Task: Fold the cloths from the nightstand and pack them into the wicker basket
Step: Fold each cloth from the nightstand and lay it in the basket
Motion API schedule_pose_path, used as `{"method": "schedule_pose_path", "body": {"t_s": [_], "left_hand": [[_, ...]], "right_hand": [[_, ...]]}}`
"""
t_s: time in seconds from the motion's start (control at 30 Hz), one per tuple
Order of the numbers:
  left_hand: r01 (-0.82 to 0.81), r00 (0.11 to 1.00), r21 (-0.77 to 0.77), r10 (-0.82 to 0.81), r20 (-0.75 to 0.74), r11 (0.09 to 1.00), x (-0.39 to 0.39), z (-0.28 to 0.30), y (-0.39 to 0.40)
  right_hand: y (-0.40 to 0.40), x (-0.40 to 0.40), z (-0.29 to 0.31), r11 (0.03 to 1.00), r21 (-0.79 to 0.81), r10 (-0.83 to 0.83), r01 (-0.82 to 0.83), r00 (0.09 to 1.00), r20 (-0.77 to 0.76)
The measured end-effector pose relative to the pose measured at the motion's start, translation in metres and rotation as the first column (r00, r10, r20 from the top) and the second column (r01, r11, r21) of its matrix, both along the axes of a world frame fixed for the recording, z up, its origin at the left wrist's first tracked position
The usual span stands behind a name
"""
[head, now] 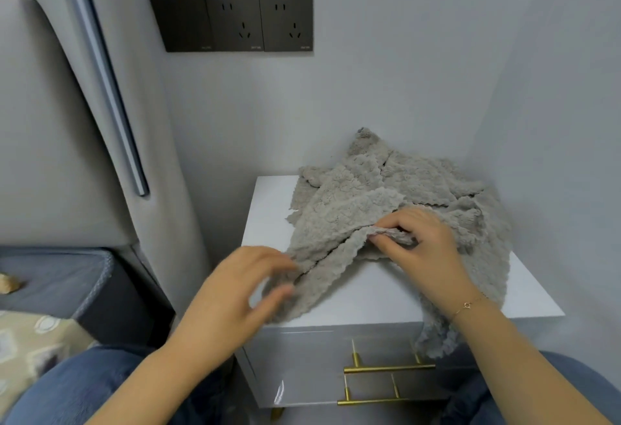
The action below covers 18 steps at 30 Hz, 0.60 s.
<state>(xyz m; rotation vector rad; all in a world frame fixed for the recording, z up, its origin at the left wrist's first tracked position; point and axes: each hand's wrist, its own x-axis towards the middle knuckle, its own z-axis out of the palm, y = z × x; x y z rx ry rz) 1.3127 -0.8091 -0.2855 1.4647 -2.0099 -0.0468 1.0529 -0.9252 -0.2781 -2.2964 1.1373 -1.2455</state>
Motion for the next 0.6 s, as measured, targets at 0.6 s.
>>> {"method": "schedule_pose_path", "body": {"t_s": [0.6], "left_hand": [[0.008,0.855,0.186,0.090,-0.511,0.983,0.031,0.063,-0.039]], "right_hand": [[-0.010,-0.006,0.086,0.984,0.173,-0.017,-0.037,0.954,0.300]]}}
